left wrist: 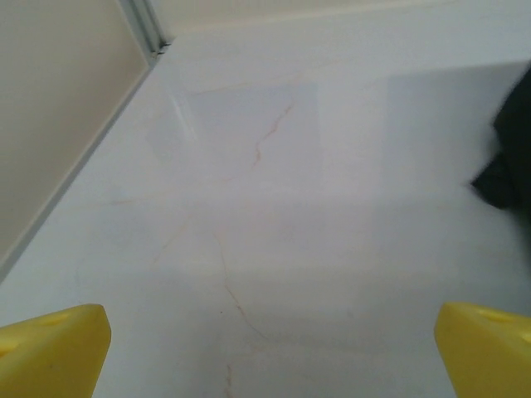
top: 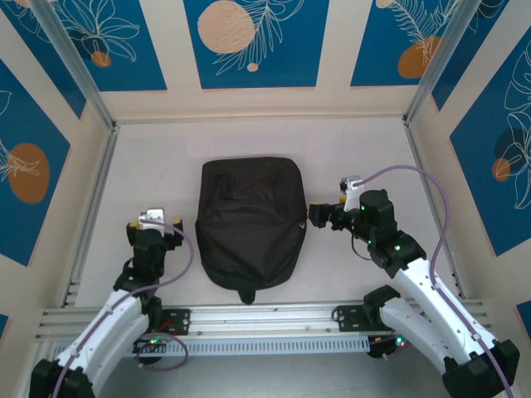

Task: Pack the student bag
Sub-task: Reset both arms

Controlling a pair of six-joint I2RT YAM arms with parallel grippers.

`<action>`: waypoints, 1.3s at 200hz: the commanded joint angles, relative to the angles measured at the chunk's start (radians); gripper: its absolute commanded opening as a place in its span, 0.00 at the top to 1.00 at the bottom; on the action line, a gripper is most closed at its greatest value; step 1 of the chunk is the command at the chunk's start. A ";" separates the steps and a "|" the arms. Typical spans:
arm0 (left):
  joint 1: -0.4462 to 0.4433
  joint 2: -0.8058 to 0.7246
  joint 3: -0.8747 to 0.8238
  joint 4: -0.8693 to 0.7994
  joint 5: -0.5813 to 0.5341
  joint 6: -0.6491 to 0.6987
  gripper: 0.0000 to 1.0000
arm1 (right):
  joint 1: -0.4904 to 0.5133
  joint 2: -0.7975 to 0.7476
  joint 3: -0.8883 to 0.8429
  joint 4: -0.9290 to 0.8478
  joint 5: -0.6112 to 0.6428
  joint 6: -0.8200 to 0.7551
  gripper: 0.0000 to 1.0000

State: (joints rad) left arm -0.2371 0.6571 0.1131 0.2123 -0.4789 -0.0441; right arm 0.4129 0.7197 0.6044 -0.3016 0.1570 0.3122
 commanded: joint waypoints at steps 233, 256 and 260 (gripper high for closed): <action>0.138 0.883 0.275 0.651 0.318 0.082 0.00 | -0.490 0.555 -0.333 1.122 -0.120 -0.106 0.01; 0.139 0.883 0.275 0.650 0.317 0.084 0.00 | -0.520 0.725 -0.333 1.304 -0.221 -0.129 0.01; 0.139 0.883 0.274 0.651 0.317 0.084 0.00 | -0.520 0.756 -0.333 1.331 -0.233 -0.135 0.01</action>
State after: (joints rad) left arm -0.1112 1.5417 0.3714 0.8318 -0.1829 0.0437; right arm -0.0872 1.3453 0.2676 0.7460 0.0422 0.1833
